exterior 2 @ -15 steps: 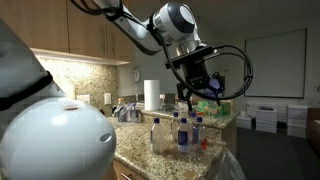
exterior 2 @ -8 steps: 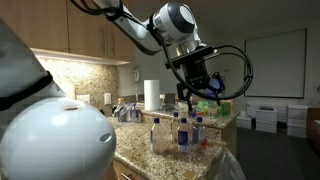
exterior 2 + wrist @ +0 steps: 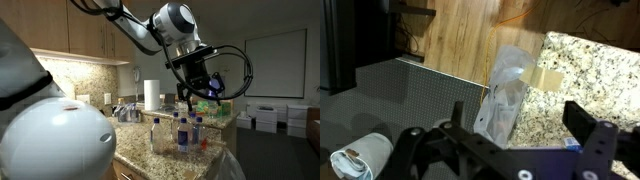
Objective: Put the water bottles on the counter in the plastic bag
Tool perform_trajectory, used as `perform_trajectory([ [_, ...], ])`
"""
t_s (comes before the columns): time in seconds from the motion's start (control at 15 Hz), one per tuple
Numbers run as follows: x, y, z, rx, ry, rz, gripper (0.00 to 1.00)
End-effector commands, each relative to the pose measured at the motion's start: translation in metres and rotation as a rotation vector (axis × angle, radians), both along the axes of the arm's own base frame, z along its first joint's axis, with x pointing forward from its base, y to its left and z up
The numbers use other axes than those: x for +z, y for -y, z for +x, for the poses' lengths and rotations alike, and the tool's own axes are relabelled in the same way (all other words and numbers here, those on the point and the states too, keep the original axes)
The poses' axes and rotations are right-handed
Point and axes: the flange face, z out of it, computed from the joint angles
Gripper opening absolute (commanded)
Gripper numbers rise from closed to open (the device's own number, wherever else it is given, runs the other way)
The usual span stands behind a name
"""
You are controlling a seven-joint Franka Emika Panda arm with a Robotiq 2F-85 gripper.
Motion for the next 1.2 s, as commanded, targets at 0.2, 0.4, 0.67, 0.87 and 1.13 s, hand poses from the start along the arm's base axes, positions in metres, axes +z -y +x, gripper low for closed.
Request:
perform_trajectory([
  [0.2, 0.000, -0.029, 0.021, -0.020, 0.066, -0.018, 1.00],
  [0.4, 0.001, -0.050, 0.046, -0.061, 0.136, 0.049, 1.00],
  [0.67, -0.017, -0.060, 0.086, -0.086, 0.138, 0.219, 1.00],
  [0.87, -0.032, -0.070, 0.113, -0.058, 0.152, 0.303, 1.00],
  [1.13, -0.049, -0.095, 0.144, 0.022, 0.148, 0.389, 1.00],
])
